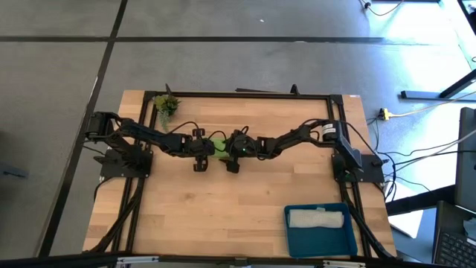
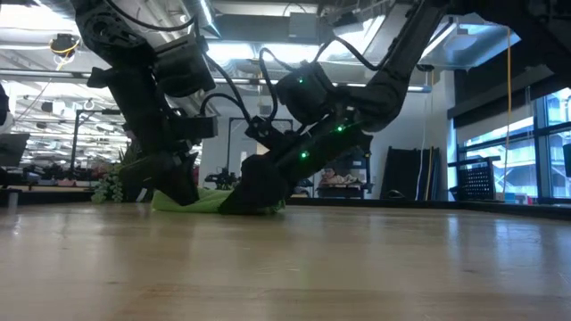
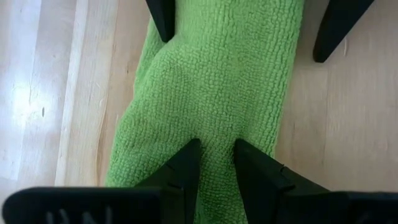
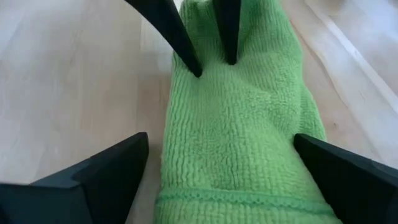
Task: Roll microfiber towels into tight, uniform cylinder then place into a basket
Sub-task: Put the green towel into the blue bin
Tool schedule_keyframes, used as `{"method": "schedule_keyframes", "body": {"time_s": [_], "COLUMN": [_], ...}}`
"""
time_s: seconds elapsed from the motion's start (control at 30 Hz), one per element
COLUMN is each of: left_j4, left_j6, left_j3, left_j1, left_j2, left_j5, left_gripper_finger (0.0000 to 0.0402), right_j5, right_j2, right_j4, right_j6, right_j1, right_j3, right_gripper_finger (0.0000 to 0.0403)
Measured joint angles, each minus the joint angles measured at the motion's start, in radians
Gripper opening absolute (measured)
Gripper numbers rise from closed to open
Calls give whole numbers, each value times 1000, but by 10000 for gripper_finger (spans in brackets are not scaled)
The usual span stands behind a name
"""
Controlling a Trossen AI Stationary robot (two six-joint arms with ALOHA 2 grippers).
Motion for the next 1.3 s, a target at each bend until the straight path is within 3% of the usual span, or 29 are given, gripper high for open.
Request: {"method": "schedule_keyframes", "body": {"time_s": [0.33,0.47,0.77,1.3], "left_j4": [0,0,0,0], "left_j6": [0,0,0,0], "left_j3": [0,0,0,0], "left_j1": [0,0,0,0], "left_j2": [0,0,0,0], "left_j5": [0,0,-1,-1], "left_gripper_finger": [92,92,92,92], "right_j5": [16,32,209,99], "right_j2": [10,2,-23,-12], "right_j4": [9,8,-9,-48], "right_j6": [27,-34,-117,26], "right_j1": [-5,3,41,3], "right_j3": [1,0,-2,0], "right_gripper_finger": [399,399,399,399]}}
